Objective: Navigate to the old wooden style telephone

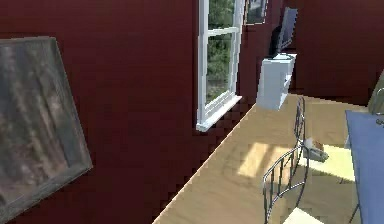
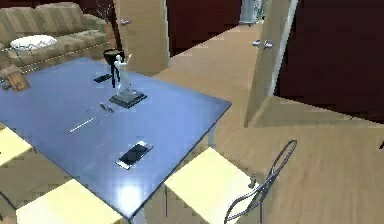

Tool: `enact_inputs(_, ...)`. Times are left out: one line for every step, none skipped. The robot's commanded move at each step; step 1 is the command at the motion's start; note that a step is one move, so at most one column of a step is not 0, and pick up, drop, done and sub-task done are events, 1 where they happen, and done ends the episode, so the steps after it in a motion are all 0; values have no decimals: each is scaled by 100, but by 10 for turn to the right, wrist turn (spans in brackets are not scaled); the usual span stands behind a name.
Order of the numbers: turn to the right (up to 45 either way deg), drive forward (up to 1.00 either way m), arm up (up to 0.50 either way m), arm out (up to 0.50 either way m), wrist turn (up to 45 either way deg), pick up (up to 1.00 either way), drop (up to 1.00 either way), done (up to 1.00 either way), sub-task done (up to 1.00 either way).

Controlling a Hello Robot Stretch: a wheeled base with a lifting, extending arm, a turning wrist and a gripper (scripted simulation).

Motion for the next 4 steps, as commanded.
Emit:
enact_inputs(0, 65, 0, 0, 0, 0, 0, 0, 0)
enact_inputs(120, 0, 0, 0, 0, 0, 0, 0, 0)
enact_inputs(0, 50, 0, 0, 0, 0, 0, 0, 0)
enact_inputs(450, 0, 0, 0, 0, 0, 0, 0, 0)
